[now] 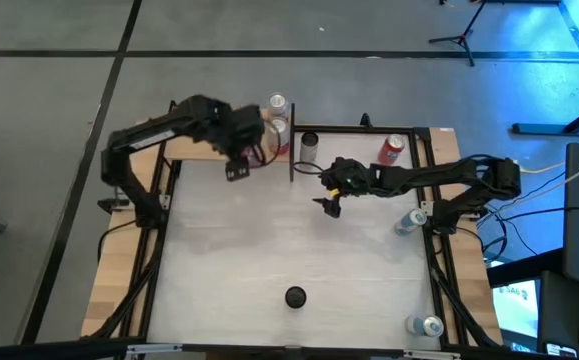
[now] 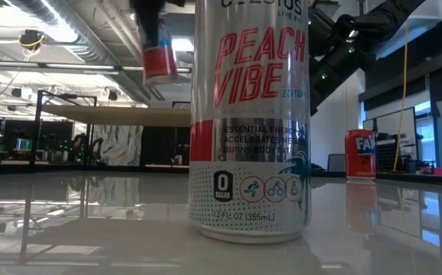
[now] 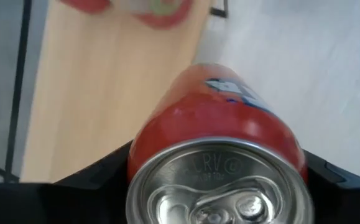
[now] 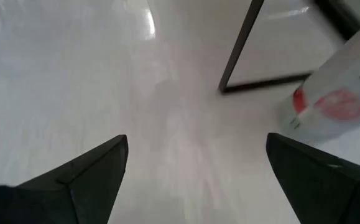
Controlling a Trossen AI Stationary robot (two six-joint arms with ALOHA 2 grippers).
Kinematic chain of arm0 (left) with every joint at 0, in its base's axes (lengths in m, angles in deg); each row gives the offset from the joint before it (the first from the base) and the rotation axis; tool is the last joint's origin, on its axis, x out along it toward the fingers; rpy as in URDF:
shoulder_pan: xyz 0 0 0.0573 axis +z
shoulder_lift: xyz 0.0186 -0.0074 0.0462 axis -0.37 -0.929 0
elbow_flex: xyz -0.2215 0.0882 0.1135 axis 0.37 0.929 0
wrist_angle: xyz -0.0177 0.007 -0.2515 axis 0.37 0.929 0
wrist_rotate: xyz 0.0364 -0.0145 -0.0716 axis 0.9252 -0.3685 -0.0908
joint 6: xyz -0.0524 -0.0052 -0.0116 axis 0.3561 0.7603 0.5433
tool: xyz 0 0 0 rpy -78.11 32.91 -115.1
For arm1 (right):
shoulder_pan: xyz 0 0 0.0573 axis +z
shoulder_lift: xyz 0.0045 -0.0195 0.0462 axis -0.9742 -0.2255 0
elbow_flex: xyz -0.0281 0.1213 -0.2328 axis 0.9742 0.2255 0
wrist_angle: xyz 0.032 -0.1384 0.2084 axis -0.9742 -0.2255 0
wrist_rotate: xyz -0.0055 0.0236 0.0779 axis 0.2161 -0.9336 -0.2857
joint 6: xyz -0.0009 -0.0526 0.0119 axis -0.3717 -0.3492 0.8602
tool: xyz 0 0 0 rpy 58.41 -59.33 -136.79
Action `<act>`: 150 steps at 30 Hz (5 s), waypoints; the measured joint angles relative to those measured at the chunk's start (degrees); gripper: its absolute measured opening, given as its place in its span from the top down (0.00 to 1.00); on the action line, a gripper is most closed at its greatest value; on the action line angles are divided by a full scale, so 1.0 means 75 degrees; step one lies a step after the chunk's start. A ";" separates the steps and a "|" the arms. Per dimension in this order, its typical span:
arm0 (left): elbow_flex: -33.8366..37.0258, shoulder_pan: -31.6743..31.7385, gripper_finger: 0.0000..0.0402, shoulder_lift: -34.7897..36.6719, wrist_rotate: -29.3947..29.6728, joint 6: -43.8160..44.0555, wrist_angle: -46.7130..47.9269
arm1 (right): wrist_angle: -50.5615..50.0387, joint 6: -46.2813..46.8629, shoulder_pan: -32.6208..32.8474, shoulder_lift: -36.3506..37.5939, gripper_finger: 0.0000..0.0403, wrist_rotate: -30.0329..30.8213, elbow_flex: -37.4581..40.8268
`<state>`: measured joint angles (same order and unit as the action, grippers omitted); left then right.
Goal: Place canned beverage on shelf
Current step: Put the left red soda can on the shelf, then put the red soda can on the shelf aligned with the other red soda can
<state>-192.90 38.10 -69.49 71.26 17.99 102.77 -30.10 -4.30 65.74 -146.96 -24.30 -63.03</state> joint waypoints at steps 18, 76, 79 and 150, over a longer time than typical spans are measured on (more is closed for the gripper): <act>-0.0649 0.2848 0.31 -0.1269 -0.0956 -0.2553 -0.0840 | 0.0380 -0.0788 -0.0009 -0.0433 0.06 -0.0385 0.0003; -0.0678 0.3132 0.06 -0.1619 -0.0505 -0.3457 -0.1676 | 0.0640 -0.1335 -0.0207 -0.0430 0.06 -0.0396 -0.0006; -0.0681 0.3138 0.06 -0.1619 0.0102 -0.3463 -0.1644 | 0.0640 -0.1335 -0.0207 -0.0430 0.06 -0.0396 -0.0006; 0.3998 -0.0611 0.06 0.3246 -0.1063 -0.0918 -0.3857 | -0.7394 0.1387 0.0297 0.3163 0.06 0.1636 -0.2352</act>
<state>-162.91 33.52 -45.14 63.29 11.10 73.84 -85.55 6.10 67.97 -123.24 -12.02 -80.67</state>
